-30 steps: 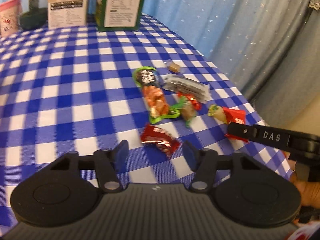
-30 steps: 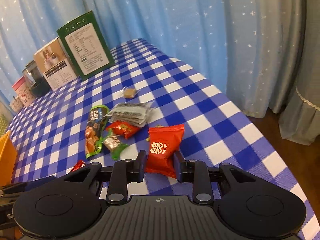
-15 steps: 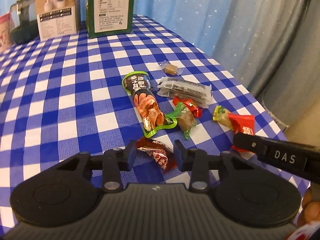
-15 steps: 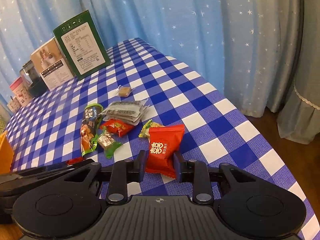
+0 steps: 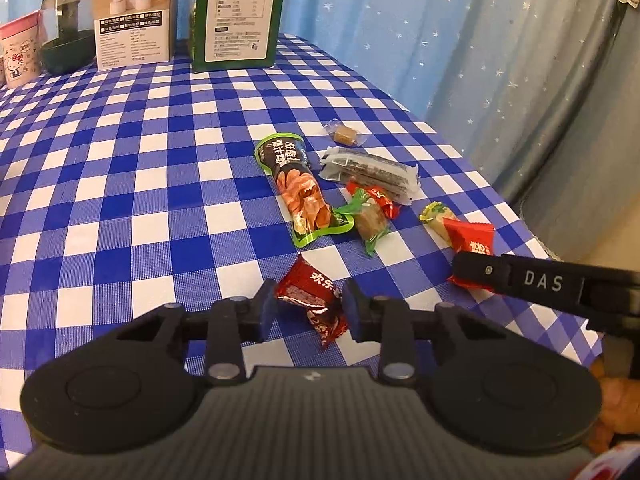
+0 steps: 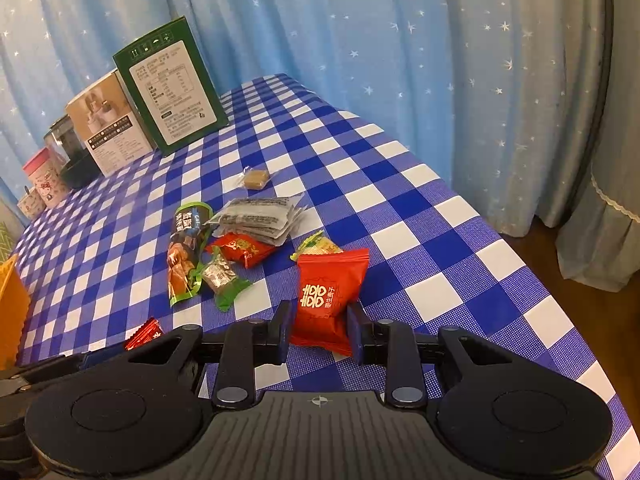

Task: Organize snacks
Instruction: 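Grasp the red square packet with the right tool while the left grasps a red candy, then carry both packets over the orange tray and open both tools to drop them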

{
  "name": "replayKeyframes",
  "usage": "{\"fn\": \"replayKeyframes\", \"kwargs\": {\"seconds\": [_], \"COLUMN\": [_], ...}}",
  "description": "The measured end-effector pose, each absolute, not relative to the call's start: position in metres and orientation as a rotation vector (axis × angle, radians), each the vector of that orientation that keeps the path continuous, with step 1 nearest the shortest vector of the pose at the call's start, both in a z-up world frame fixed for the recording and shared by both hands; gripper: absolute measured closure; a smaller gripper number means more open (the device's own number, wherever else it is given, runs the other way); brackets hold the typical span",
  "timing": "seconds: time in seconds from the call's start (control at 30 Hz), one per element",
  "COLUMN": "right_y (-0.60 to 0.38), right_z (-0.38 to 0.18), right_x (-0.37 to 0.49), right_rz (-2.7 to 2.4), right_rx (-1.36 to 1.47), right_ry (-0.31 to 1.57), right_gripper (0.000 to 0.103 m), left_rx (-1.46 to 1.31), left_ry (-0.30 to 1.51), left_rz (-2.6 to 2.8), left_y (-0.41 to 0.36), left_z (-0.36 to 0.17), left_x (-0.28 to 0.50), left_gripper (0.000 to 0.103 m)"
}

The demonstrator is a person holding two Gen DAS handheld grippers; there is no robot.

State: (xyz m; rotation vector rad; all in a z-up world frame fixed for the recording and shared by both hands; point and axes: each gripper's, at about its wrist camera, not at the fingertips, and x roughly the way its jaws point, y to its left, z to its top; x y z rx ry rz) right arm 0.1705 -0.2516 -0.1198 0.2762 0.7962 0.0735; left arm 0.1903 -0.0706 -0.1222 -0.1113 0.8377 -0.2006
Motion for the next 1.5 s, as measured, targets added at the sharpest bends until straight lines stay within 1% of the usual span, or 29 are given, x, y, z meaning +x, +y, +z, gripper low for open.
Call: {"fn": "replayKeyframes", "kwargs": {"seconds": [0.03,0.1,0.27,0.37,0.4,0.5,0.6,0.73,1.03,1.5], "right_y": [-0.252,-0.252,-0.255,-0.255,-0.256,-0.255,-0.255,-0.252,-0.232,-0.143], "right_z": [-0.12,-0.119,-0.12,-0.12,-0.12,-0.12,-0.12,-0.117,-0.105,-0.051], "right_x": [0.17,0.17,0.17,0.17,0.17,0.17,0.17,0.166,0.15,0.117], "right_rz": [0.073,0.07,0.069,0.072,0.073,0.073,0.076,0.09,0.139,0.331], "right_rx": [0.276,0.278,0.28,0.277,0.276,0.273,0.272,0.264,0.243,0.173], "right_ry": [0.796,0.795,0.796,0.796,0.796,0.795,0.796,0.794,0.794,0.733], "right_gripper": [0.074,0.074,0.074,0.074,0.074,0.074,0.074,0.074,0.074,0.074], "left_rx": [-0.105,-0.106,-0.056,-0.049,-0.047,-0.072,-0.074,-0.086,-0.131,-0.186], "left_ry": [0.841,0.839,0.839,0.832,0.83,0.837,0.841,0.846,0.843,0.753], "left_rz": [-0.191,-0.187,-0.169,-0.152,-0.148,-0.159,-0.163,-0.159,-0.119,0.03], "left_y": [-0.072,-0.073,-0.081,-0.083,-0.082,-0.075,-0.072,-0.063,-0.028,0.067], "left_z": [-0.122,-0.123,-0.124,-0.125,-0.125,-0.124,-0.122,-0.118,-0.097,-0.023], "left_x": [0.191,0.189,0.186,0.185,0.186,0.186,0.185,0.181,0.16,0.106], "left_gripper": [0.06,0.054,0.054,0.06,0.065,0.07,0.078,0.082,0.082,0.082]}}
